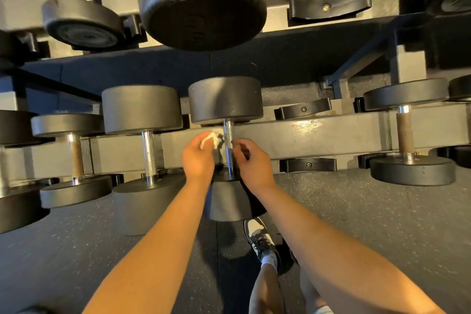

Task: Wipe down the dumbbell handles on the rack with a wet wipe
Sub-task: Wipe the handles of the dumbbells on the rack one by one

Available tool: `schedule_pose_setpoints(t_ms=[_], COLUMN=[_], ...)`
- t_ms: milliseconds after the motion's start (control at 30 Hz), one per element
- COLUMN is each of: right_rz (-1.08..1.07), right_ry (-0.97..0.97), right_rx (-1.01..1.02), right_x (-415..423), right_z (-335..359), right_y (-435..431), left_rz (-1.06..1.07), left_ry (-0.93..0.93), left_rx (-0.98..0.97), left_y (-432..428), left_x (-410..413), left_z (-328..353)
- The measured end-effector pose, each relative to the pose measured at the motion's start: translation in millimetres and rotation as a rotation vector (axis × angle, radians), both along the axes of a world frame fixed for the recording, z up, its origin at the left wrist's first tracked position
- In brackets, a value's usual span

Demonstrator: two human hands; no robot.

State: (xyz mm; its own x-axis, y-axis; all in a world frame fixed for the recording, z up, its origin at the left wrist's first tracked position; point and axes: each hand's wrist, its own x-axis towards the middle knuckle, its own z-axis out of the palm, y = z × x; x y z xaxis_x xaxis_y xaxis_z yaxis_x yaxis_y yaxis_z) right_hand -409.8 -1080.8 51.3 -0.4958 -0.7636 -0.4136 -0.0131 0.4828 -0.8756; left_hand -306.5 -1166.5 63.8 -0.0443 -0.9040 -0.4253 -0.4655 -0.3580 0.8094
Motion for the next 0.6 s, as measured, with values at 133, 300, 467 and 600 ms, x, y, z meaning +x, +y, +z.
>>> schedule_pose_setpoints(t_ms=[133,300,467,600], right_rz=[-0.001,0.013,0.022,-0.012], right_ry=[0.093,0.108,0.110,0.101], right_rx=[0.056,0.063,0.086,0.057], right_x=[5.6,5.9,5.1,4.1], right_z=[-15.8,-17.5,-13.5,-13.8], right_y=[-1.6,-2.0,-3.6,-1.8], left_rz=[0.006,-0.238,-0.325,-0.200], left_ry=[0.062,-0.013,-0.166,0.048], left_rx=[0.148,0.089,0.094,0.028], left_y=[-14.2,-11.6,2.9,-8.6], left_x=[-33.0,-21.4,-3.7,-13.7], left_z=[-7.3,-29.8,-25.2,-21.4])
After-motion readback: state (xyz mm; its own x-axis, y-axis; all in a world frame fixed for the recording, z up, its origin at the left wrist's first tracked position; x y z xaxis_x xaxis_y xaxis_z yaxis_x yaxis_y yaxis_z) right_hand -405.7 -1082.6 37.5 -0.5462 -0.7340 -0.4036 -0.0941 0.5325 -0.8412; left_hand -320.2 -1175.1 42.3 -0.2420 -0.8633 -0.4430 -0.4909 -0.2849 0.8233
